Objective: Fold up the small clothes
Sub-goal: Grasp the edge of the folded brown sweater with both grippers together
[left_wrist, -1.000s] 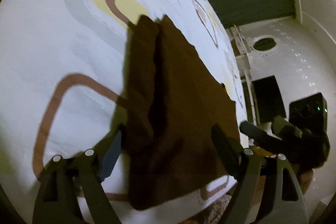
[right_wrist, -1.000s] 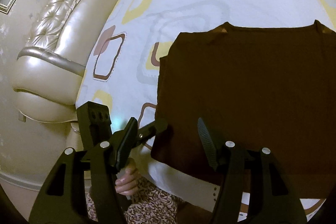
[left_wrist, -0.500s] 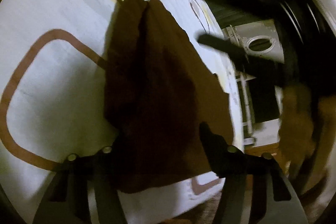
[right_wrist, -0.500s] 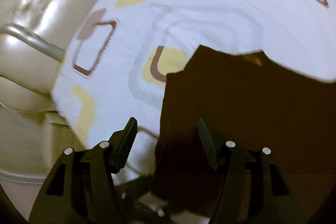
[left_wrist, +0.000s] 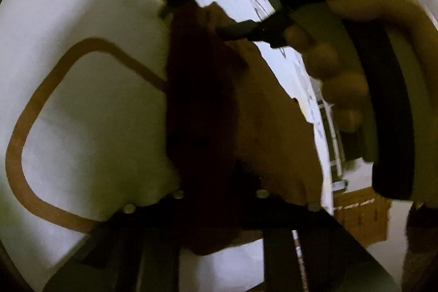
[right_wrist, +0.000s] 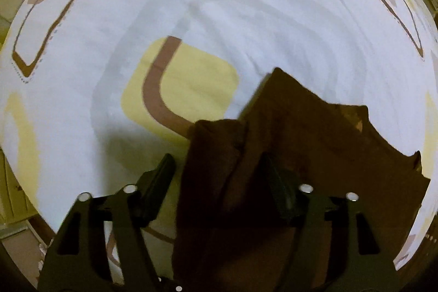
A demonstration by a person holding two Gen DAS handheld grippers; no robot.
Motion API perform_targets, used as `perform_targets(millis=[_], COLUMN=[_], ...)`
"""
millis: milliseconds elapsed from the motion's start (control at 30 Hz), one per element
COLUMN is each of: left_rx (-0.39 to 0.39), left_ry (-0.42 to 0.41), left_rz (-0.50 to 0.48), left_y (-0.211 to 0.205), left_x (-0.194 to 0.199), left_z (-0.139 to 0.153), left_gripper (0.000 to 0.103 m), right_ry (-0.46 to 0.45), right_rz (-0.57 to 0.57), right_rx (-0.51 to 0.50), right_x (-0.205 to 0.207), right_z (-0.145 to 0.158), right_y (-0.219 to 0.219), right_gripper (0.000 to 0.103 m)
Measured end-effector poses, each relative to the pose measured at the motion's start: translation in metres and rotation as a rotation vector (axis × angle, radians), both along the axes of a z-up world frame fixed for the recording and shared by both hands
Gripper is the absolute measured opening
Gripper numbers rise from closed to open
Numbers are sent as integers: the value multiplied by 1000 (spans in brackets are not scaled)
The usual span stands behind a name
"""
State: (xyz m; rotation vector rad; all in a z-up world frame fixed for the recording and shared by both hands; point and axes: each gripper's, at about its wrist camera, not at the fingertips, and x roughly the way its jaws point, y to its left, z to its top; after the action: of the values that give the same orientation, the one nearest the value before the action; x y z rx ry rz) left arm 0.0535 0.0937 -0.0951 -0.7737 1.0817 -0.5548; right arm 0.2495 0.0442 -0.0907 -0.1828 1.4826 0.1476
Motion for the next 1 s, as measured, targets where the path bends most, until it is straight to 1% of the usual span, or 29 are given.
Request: perform_targets(millis=[33,67,133,167,233,267,333,467,533,733,800,833,900,967,1000], left_rx=[-17,-12,7,17,31,39,61,103,119,188,203,211,224,234,240], left_ry=[7,2,-11,-14,-13,-11,-25,-64,-69,-112,-125,-130,-142,-151,-153], left_rz=[1,-3,-7,-8,1,4,6,-8,-30,-80,-93,-99,-116,-132,-142], left_y=[2,2,0,-1,-1,-1,-3,-13,-24,-58,-68,-82,-100,-109,-123], left_x=[0,0,-2,-3,-3,2,0,-5,-11,-16,-16,-14,-7,-6,-5], left_z=[-1,-1,2,4,7,9,17,40,53,82,90,92,96,101,102], left_gripper=[11,11,10,10,10,10,10,9,9,9,9,9,9,9,9], right_ry=[-3,-5,-9,-10,-17,-23,-38,-80,-97,-151,-165,-175,-190,-203,-209], right_rz=[-3,-4,-11,-23,-53,-64,-77,-86,-104,-128,-141,-150,-158,-170,-176], right_rx=[-14,-14,-7,24,104,133,191,298,346,452,479,499,523,546,556], right_x=[0,1,2,2,1,0,-4,-12,-16,-26,-26,-29,-33,-37,-37], right_z=[0,0,3,5,11,14,22,49,64,97,103,107,112,115,115], right_y=[-3,-5,-14,-21,-37,-43,-55,-83,-101,-149,-165,-177,-188,-205,-213], right_gripper=[42,30,18,16,15,14,14,13,13,13,13,13,13,13,13])
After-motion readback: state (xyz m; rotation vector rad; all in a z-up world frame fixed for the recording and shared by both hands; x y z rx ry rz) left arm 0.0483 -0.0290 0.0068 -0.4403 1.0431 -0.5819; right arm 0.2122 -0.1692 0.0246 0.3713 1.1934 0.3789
